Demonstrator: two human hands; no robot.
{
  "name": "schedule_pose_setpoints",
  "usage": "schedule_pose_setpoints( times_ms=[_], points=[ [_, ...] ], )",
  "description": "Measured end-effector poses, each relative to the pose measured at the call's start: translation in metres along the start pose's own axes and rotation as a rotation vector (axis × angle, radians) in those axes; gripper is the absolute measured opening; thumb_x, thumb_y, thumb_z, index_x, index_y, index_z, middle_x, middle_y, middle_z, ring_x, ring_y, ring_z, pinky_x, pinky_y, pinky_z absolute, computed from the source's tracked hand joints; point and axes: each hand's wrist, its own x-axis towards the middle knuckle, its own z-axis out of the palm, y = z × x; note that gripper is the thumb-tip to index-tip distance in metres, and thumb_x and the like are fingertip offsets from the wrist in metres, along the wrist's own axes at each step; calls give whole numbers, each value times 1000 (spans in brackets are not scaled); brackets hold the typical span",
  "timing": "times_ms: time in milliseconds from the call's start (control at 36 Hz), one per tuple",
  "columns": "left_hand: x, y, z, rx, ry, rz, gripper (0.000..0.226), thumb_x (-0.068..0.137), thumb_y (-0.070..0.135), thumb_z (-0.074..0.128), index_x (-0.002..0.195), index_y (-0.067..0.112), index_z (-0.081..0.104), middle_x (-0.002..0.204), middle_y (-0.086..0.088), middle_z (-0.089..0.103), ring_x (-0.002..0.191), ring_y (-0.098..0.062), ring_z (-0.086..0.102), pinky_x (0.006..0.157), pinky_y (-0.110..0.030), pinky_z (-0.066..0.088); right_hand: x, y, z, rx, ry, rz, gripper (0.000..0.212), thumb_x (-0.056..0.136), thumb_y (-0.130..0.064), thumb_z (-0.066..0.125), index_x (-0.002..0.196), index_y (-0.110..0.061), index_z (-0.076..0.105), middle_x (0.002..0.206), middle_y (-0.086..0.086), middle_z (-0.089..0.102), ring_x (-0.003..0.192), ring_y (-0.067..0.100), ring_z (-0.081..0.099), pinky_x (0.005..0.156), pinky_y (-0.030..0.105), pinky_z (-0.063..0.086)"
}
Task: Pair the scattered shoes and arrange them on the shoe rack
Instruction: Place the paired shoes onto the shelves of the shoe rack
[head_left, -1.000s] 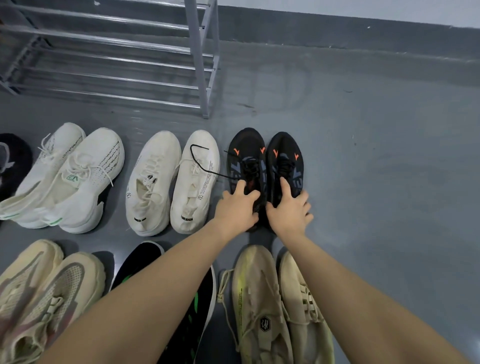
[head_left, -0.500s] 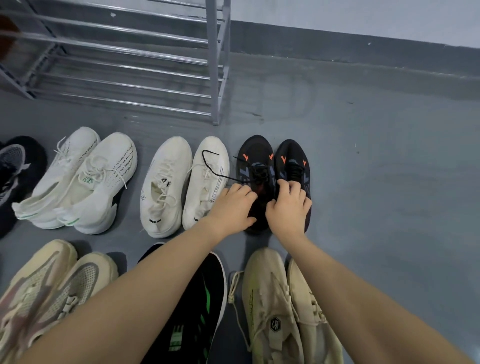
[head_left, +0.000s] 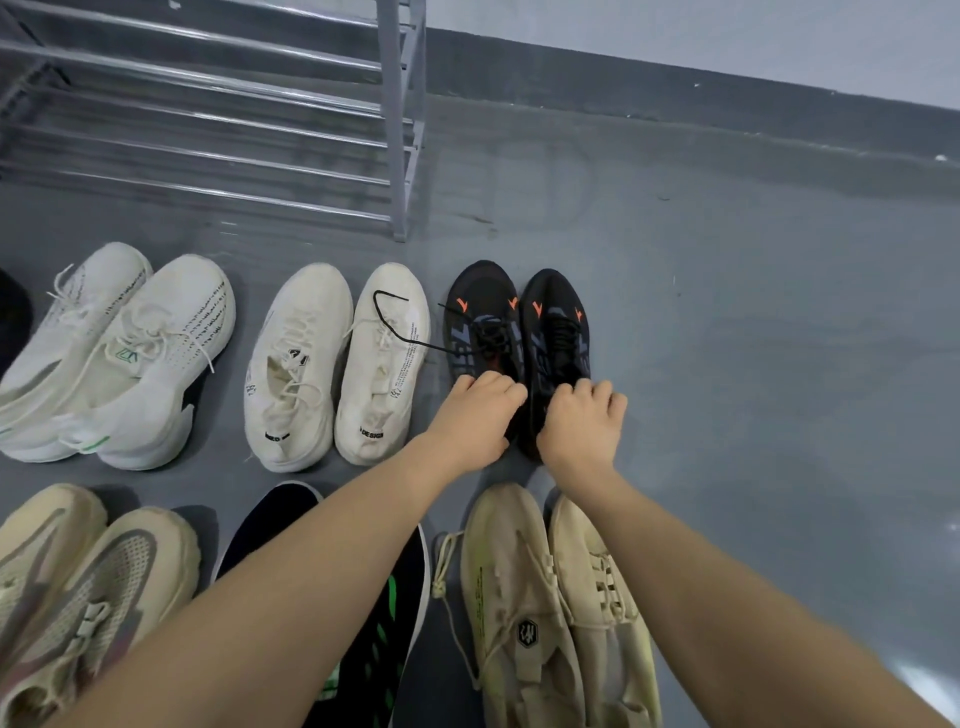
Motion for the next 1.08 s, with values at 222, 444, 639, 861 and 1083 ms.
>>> schedule_pose_setpoints(
  times_ms=[222,444,639,861,1083],
  points=[
    [0,1,-1,61,34,14,22,86,15,56,106,15,47,105,0,57,106,-21,48,83,-30,28,3,11,17,113,338,-310,25,49,-1,71,57,-12,50,49,2,50,55,26,55,89,33,33],
    [-2,8,3,165,-66,-135,56,74,34,74,117,14,44,116,-4,51,113,-25,44,94,-37,31,3,5,6,74,-128,-117,33,77,-23,57,104,-11,44,108,5,53,109,27,44,100,40,25],
    [-5,10,6,195,-20,-138,41,79,15,69,113,14,45,115,-4,53,112,-24,44,91,-33,33,0,2,8,-59,-191,-148,49,73,-24,63,114,-11,39,118,8,46,113,27,41,99,37,28],
    [-9,10,-8,169,47,-70,38,81,13,65,114,15,45,113,-5,47,107,-24,40,83,-29,30,-5,6,2,-44,-50,-208,31,79,-3,58,103,-13,42,108,5,51,103,25,45,87,33,31],
    [-22,8,-35,100,110,-89,37,82,16,65,114,19,45,110,-2,42,104,-22,36,78,-26,22,-3,13,-30,270,-127,-207,29,80,9,50,102,-9,44,115,8,38,108,24,37,62,28,37]
  ],
)
